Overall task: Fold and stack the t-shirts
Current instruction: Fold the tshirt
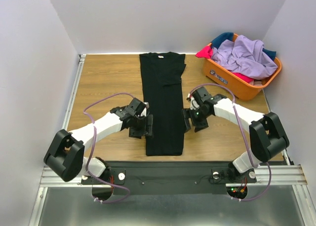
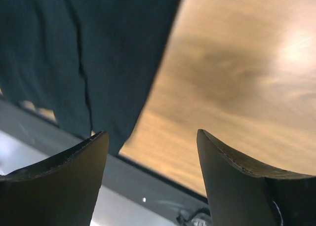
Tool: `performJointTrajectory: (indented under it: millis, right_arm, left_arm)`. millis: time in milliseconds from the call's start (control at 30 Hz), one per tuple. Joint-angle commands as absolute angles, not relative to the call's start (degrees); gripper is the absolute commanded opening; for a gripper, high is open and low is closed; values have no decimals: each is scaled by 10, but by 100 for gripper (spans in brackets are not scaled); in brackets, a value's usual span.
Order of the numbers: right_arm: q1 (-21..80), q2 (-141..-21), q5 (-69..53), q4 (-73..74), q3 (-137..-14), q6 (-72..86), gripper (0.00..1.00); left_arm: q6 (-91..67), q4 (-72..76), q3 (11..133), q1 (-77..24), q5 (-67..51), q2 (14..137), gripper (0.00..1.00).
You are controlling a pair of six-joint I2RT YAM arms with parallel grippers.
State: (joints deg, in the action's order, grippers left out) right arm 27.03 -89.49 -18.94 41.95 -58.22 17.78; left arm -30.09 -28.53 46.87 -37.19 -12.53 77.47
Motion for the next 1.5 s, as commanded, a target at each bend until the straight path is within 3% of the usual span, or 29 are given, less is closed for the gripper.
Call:
performJointTrajectory:
  millis: [0,567,800,1100,1167,1233,1467]
  right_arm:
    - [312,-856,-225,424,-556,182,78]
    - [368,-831,-219,422,-539,213,78]
    - [377,-844,-222,422,-548,219,77]
    - [393,-867,-212,423,-572,218,77]
    - [402,-874,-209,422,-579,222,77]
    - [405,-879,-207,420,-577,228,77]
    - [415,-867,-210,396,-536,290,77]
  left_arm:
    - [-337,-292,433,-388,-153,739,77]
    - [-441,-214,323,-467,-161,702,70]
    - [-453,-209,322,-468,-127,715,62]
    - [-488,-201,289,-468,-95,702,33]
    - [-488,-182,279,-468,-107,712,15]
    - [-483,-177,277,-468,-106,715,6]
    - [-484,-161,261,-468,-106,669,2]
